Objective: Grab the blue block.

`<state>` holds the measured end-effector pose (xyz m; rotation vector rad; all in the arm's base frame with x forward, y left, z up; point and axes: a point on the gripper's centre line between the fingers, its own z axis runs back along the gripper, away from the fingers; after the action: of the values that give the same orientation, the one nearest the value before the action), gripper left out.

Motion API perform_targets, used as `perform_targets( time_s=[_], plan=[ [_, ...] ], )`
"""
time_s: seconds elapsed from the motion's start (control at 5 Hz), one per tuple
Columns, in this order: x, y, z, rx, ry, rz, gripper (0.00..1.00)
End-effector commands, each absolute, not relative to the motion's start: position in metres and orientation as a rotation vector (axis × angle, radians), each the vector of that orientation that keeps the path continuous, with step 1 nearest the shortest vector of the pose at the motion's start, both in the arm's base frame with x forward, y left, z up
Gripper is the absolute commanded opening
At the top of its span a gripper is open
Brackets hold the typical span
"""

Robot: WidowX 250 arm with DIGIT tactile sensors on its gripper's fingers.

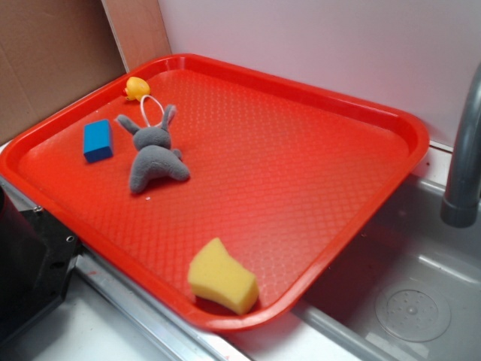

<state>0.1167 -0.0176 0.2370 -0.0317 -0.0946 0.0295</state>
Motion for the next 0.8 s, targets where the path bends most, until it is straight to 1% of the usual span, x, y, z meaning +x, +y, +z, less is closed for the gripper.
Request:
perform_targets(
  time_s=[0.0, 0.2, 0.4, 0.6],
  plan=[
    [0.117, -0.018, 0.237, -0.032, -0.095, 0.029, 1.00],
    [0.122, -0.005, 0.238, -0.075, -0.135, 0.209, 1.00],
    [0.129, 0.007, 0.233, -0.100, -0.218, 0.426, 1.00],
    [0.140, 0.025, 0.220, -0.082, -0.273, 0.673, 1.00]
  ],
)
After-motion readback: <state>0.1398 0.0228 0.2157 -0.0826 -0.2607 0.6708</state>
